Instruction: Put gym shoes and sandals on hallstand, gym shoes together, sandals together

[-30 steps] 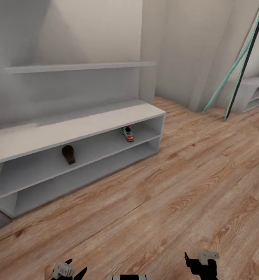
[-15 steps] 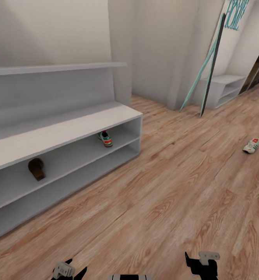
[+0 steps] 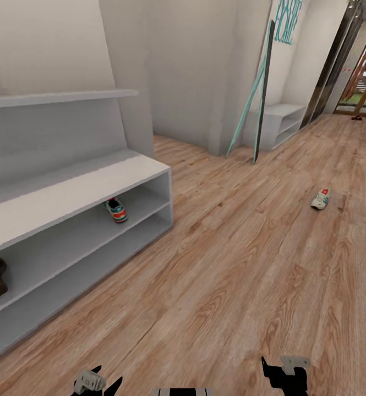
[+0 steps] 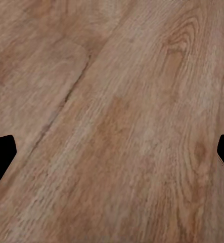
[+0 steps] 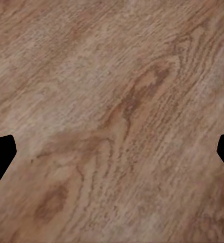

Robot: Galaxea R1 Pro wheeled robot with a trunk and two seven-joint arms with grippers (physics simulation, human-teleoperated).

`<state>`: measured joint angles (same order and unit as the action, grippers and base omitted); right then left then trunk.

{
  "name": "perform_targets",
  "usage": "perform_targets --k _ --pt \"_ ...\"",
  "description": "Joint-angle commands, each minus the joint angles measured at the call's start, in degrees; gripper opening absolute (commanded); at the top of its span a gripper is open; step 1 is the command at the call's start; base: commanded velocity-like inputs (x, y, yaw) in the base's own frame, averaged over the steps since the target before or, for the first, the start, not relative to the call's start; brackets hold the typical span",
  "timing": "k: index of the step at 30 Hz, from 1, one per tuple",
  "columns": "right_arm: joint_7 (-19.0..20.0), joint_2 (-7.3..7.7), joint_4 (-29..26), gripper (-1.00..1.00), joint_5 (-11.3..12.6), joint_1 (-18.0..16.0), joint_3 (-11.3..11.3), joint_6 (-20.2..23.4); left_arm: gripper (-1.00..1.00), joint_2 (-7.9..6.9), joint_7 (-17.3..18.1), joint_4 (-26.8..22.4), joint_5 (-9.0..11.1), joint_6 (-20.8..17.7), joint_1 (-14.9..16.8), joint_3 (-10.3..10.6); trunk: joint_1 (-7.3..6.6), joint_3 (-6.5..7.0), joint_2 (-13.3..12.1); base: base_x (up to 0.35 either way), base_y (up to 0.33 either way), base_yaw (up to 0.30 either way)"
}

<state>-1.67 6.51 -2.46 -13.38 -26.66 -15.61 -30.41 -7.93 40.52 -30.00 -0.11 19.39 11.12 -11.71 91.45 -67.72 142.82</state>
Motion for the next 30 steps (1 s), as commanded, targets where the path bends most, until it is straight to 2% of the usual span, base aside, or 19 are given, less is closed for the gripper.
perform_targets --k 1,30 --pt "-0.17 0.0 0.09 1.0 -0.6 -0.04 -0.38 -0.18 1.0 0.02 0.34 0.03 -0.01 0.12 0.02 -0.24 0.01 -0.04 0.02 0.132 -0.005 -0.299" --pt "-0.17 0.0 0.09 1.0 -0.6 0.03 -0.38 -0.12 1.0 -0.03 0.27 0.12 0.02 0.04 -0.01 -0.33 0.01 -0.04 0.02 0.015 -0.001 -0.299"
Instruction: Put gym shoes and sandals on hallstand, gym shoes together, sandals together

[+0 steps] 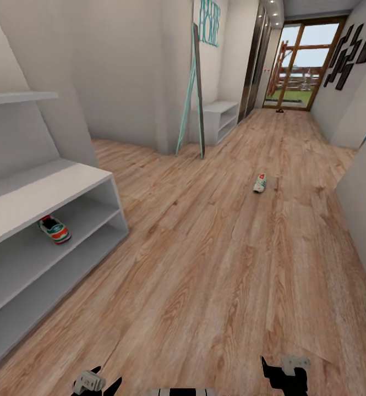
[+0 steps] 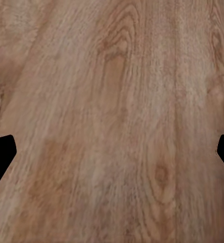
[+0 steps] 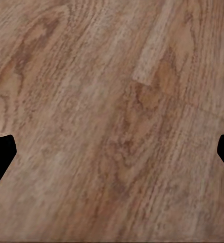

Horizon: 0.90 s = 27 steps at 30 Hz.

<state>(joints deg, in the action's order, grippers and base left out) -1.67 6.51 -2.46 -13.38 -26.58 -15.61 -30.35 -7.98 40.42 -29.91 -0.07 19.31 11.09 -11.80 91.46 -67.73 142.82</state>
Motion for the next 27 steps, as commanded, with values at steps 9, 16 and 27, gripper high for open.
perform_targets --k 9,16,27 --pt "-0.17 0.0 0.09 1.0 -0.66 -0.05 -0.39 -0.17 1.0 -0.01 0.36 0.03 -0.01 0.12 0.02 -0.24 -0.01 -0.04 0.02 0.0 0.0 -0.299" --pt "-0.17 0.0 0.14 1.0 -0.68 -0.05 -0.39 -0.15 1.0 0.04 0.36 0.03 -0.01 0.12 0.04 -0.24 -0.01 -0.04 0.02 0.019 0.0 -0.299" --pt "-0.17 -0.07 0.09 1.0 -0.68 -0.05 -0.39 -0.15 1.0 0.07 0.36 0.02 -0.01 0.12 0.01 -0.24 -0.01 -0.04 0.02 0.252 0.037 -0.299"
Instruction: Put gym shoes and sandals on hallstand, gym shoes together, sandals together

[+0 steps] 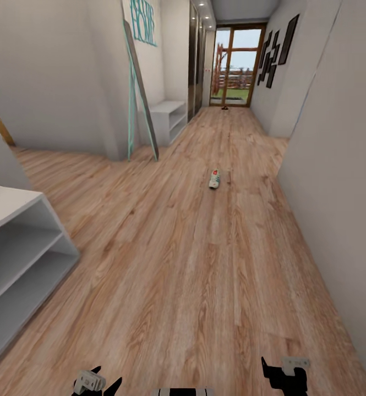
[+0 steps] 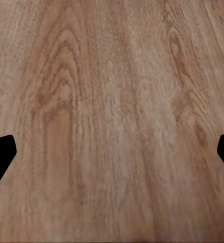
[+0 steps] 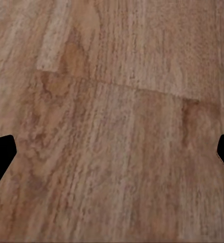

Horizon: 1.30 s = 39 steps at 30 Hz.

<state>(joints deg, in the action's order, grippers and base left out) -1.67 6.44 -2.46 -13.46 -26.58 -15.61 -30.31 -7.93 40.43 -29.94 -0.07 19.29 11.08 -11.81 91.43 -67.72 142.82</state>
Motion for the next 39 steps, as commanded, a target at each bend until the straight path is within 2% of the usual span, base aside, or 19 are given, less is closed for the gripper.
perform_targets --k 1,7,18,23,39 --pt "-0.17 -0.01 0.09 1.0 -0.6 -0.05 -0.39 -0.19 1.0 0.02 0.33 0.05 -0.01 0.13 0.03 -0.23 0.02 -0.04 0.02 0.323 0.109 -0.299" --pt "-0.17 -0.02 0.12 1.0 -0.6 -0.05 -0.33 -0.19 1.0 0.0 0.01 0.0 0.12 0.13 0.04 -0.23 0.02 0.05 0.02 0.202 0.076 -0.294" --pt "-0.17 -0.06 0.17 1.0 -0.68 -0.05 -0.3 -0.19 1.0 -0.03 -0.09 -0.03 0.16 0.13 0.05 -0.23 0.02 0.74 0.02 0.019 0.007 -0.22" --pt "-0.1 -0.35 0.17 1.0 -0.69 -0.05 -0.3 -0.2 1.0 0.01 -0.35 -0.04 0.16 0.12 0.05 -0.23 0.02 1.15 0.02 0.134 0.007 -0.098" --pt "0.14 -0.34 0.17 1.0 -0.93 -0.05 -0.3 -0.19 1.0 0.02 -0.87 -0.04 0.16 0.13 0.04 -0.31 0.02 1.54 0.02 0.318 0.069 -0.011"
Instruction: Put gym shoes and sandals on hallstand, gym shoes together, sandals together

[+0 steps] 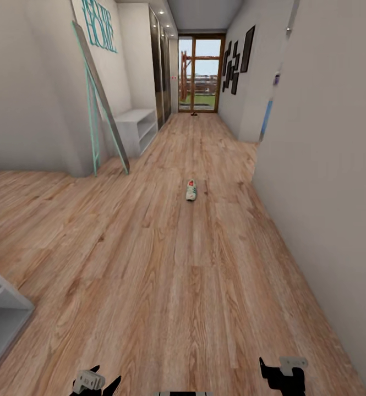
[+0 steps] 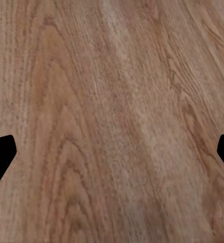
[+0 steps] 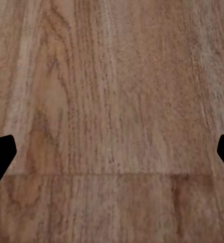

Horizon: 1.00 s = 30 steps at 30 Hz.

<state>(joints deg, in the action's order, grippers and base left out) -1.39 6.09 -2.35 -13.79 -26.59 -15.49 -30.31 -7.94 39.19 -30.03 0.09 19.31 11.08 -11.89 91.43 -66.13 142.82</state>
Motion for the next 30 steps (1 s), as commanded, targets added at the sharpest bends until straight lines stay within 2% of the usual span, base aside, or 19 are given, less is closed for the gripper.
perform_targets --k 1,30 --pt "-0.14 0.03 0.07 1.0 -0.61 -0.04 -0.42 -0.19 1.0 0.02 0.37 0.06 0.0 0.11 0.05 -0.23 0.02 -0.04 0.01 0.33 0.078 -0.001" --pt "-0.27 0.06 0.07 1.0 -0.64 -0.04 -0.33 -0.19 1.0 0.02 -0.6 0.07 0.0 0.11 0.04 -0.24 0.02 -0.04 0.01 0.331 0.079 0.0"
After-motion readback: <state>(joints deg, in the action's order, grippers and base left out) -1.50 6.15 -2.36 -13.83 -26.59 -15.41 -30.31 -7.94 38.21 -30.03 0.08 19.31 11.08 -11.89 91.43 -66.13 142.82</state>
